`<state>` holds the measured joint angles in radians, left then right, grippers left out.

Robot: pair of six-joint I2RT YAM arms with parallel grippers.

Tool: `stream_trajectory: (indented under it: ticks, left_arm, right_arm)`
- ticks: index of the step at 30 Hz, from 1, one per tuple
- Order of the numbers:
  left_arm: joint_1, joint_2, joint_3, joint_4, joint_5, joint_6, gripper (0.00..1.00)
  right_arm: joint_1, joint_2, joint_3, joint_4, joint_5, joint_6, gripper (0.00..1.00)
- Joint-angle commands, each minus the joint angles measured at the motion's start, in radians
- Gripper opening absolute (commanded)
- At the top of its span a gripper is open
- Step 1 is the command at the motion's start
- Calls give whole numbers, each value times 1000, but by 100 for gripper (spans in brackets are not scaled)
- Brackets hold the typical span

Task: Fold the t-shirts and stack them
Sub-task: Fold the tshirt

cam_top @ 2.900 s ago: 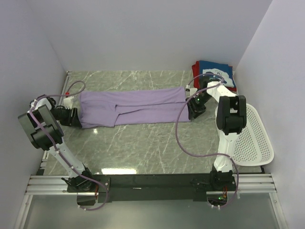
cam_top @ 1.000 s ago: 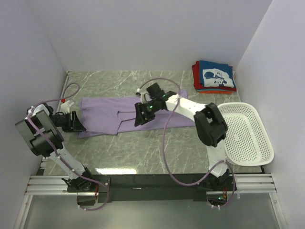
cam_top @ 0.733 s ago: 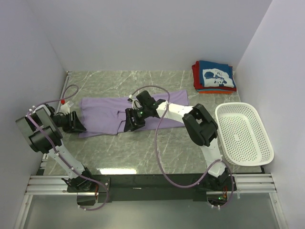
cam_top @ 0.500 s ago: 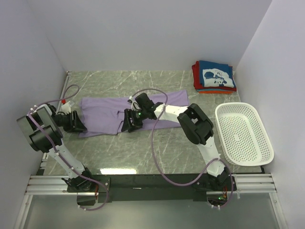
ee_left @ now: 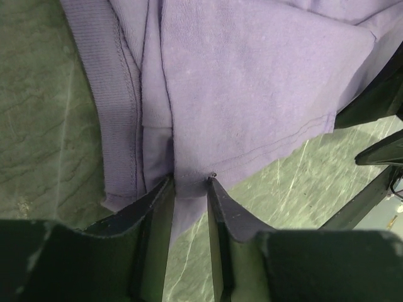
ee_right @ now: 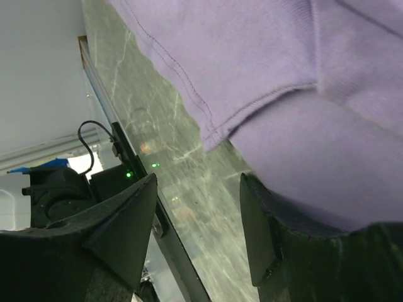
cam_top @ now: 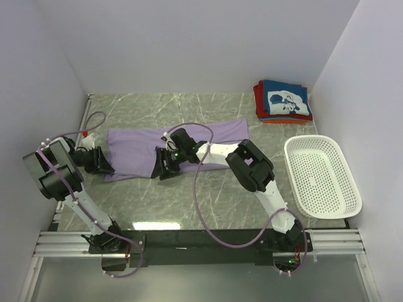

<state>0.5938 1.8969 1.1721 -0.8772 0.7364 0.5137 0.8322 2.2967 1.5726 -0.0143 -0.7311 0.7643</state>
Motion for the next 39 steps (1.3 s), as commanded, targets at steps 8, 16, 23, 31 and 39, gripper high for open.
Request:
stream_trajectory:
  ticks: [8, 16, 23, 31, 39]
  left_arm:
    - [-3, -4, -6, -3, 24, 11, 30]
    - [-3, -4, 0, -11, 29, 12, 29]
    - [-3, -1, 20, -46, 41, 23, 22]
    - [-2, -19, 55, -82, 60, 22, 11]
    - [-3, -13, 127, -111, 81, 2, 11]
  right_arm:
    - [19, 72, 50, 94, -1, 93, 51]
    - [21, 102, 69, 129, -13, 133, 40]
    - [19, 86, 63, 128, -13, 132, 17]
    - [-2, 61, 81, 138, -14, 122, 0]
    - [-38, 33, 101, 172, -16, 125, 0]
